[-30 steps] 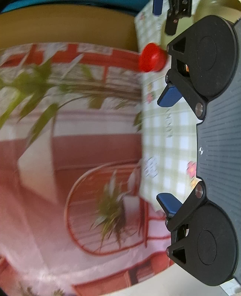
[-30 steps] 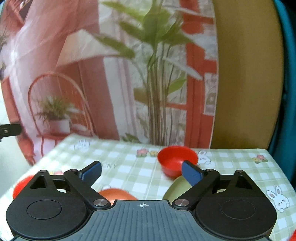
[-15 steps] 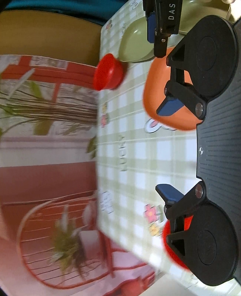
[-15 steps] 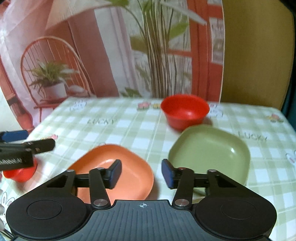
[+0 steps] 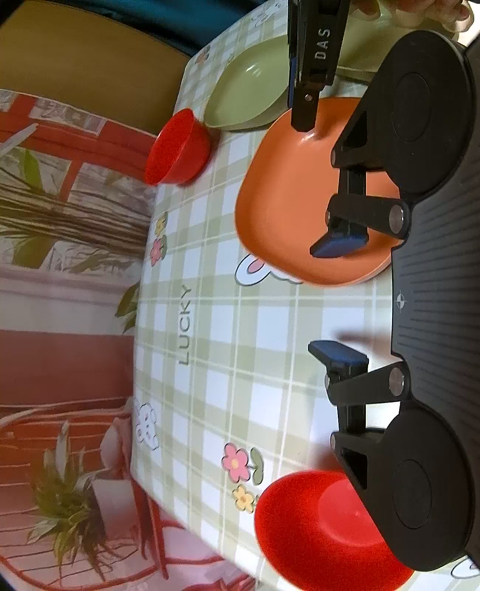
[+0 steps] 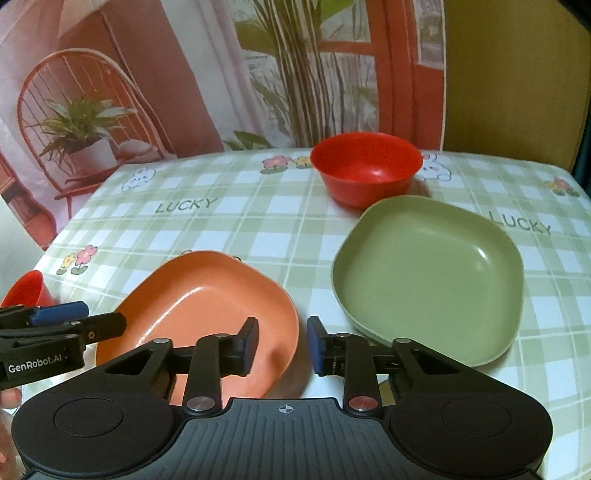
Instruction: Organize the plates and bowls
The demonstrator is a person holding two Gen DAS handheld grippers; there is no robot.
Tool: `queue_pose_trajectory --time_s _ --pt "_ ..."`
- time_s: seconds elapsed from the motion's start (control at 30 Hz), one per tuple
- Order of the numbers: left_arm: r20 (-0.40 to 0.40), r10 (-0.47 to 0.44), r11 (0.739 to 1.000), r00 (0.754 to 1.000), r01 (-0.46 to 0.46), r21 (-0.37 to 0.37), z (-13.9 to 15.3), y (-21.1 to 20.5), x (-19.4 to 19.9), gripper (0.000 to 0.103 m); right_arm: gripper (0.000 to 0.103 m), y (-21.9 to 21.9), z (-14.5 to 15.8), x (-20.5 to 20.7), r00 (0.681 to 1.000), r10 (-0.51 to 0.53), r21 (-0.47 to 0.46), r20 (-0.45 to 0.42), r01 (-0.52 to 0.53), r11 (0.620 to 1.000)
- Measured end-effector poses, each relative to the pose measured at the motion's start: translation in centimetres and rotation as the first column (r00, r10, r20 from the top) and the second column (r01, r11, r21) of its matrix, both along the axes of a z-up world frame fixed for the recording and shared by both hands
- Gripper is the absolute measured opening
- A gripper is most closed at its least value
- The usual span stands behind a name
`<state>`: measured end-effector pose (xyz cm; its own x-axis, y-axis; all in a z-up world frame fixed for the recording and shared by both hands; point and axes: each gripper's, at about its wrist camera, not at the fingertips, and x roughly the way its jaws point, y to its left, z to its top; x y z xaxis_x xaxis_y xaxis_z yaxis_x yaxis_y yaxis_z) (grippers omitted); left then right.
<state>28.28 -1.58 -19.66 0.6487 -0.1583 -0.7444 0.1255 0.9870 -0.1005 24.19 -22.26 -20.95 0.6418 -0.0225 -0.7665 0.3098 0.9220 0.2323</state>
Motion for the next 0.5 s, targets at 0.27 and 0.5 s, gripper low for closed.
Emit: queue_pose_trajectory --time_s 0.27,0.5 --pt "0.001 -0.037 0.999 0.999 0.037 0.026 -0.2 -1.2 -0.8 0.009 0.007 -0.4 -0.6 -0.2 1.0 -0.023 0.025 -0.011 0.024 0.999" --pt "0.005 -0.026 0.999 1.0 0.026 0.037 0.4 -1.2 -1.2 0.007 0.005 -0.7 -0.5 -0.9 0.999 -0.054 0.054 0.001 0.054 0.997"
